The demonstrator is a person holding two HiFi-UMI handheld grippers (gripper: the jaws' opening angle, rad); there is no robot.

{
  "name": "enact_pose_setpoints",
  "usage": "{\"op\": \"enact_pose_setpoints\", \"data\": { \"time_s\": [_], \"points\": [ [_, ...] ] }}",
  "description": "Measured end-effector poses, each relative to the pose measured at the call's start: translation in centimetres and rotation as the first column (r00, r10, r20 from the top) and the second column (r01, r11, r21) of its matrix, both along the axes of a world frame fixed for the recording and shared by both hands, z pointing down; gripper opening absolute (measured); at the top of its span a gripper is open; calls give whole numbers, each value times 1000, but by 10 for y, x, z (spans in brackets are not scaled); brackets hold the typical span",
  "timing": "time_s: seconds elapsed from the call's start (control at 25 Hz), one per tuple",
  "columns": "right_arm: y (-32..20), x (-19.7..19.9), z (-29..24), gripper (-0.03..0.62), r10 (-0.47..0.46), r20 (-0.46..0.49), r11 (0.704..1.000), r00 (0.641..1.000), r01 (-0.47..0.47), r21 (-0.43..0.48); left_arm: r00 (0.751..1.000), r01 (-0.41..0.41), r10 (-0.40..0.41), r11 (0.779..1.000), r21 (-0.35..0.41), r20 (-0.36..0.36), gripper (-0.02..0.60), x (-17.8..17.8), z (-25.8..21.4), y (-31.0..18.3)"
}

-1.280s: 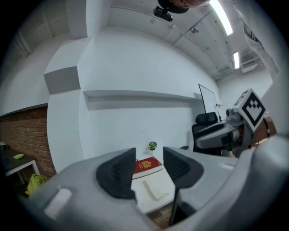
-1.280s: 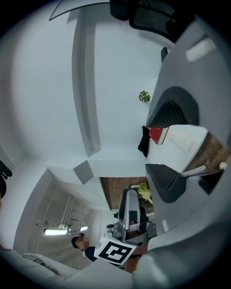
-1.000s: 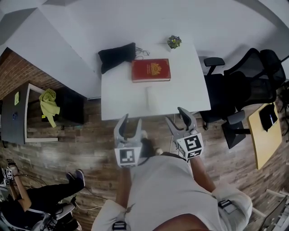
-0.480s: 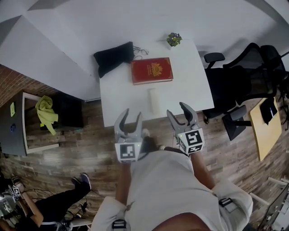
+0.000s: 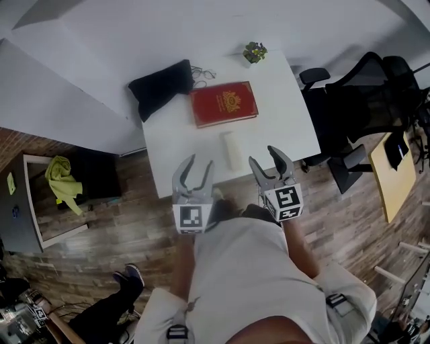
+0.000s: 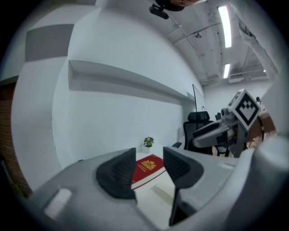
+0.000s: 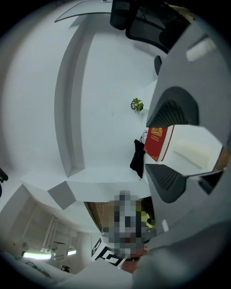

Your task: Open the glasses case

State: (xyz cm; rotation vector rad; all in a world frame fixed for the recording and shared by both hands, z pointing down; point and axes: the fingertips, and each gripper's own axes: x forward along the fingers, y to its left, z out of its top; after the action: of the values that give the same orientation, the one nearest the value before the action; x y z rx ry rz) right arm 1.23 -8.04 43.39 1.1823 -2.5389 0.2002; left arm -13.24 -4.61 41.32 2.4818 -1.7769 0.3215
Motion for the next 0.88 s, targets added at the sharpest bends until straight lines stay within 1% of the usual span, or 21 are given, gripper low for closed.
{"op": "enact_pose_setpoints", "data": {
  "time_s": [0.24, 0.52, 0.88],
  "points": [
    [-7, -13, 26, 255, 20, -55, 999, 998, -22, -44, 997, -72, 72, 997, -17, 11, 186, -7, 24, -16],
    [-14, -17, 54, 255, 28, -100, 994, 995, -38, -101, 993, -121, 121, 991, -63, -2, 183, -8, 48, -32],
    [-25, -29, 94, 255, -22, -140, 982, 990, -5, -190, 986, -167, 169, 977, -129, 6, 179, -4, 83, -49]
  ]
}}
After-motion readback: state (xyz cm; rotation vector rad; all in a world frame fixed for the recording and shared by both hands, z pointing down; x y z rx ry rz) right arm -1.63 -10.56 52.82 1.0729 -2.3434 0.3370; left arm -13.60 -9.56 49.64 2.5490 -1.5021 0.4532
